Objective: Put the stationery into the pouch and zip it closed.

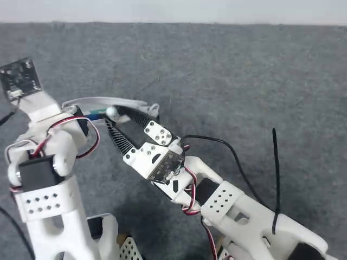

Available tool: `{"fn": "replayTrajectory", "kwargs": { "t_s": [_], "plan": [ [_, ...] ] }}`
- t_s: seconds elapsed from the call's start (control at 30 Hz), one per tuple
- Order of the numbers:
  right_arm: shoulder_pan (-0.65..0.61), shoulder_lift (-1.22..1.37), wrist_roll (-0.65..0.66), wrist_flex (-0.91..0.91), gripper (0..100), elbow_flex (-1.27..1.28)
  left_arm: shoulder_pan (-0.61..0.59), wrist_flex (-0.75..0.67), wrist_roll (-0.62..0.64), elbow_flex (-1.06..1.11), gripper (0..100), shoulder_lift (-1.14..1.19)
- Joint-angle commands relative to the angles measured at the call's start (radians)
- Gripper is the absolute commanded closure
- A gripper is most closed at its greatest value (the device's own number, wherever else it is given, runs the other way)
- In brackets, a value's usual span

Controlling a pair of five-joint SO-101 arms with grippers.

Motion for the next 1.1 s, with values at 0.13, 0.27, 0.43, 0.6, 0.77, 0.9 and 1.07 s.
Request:
{"fn": "replayTrajectory", "kwargs": {
  "t_s": [0.13,0.27,0.43,0.6,0.77,0.9,1.07],
  "plan": [
    [-0.010,-0.087,0.008,0.059,83.7,0.012,0.008,-0.012,0.018,-0.031,99,0.002],
    [-0.012,-0.194,0.003,0.180,84.0,0.012,0.008,-0.012,0.018,-0.031,99,0.002],
    [-0.012,-0.314,-0.104,0.335,84.0,0.009,0.008,-0.012,0.018,-0.031,99,0.002],
    [-0.012,-0.375,-0.143,0.475,84.0,-0.023,0.008,-0.014,0.018,-0.031,99,0.002],
    [-0.010,-0.390,-0.164,0.644,84.2,-0.074,-0.012,-0.014,0.018,-0.031,99,0.002],
    [-0.010,-0.395,-0.169,0.779,84.2,-0.118,-0.109,-0.015,0.018,-0.038,99,0.000],
    [-0.010,-0.395,-0.167,0.881,84.2,-0.147,-0.183,-0.037,0.020,-0.033,99,0.005]
  ]
}}
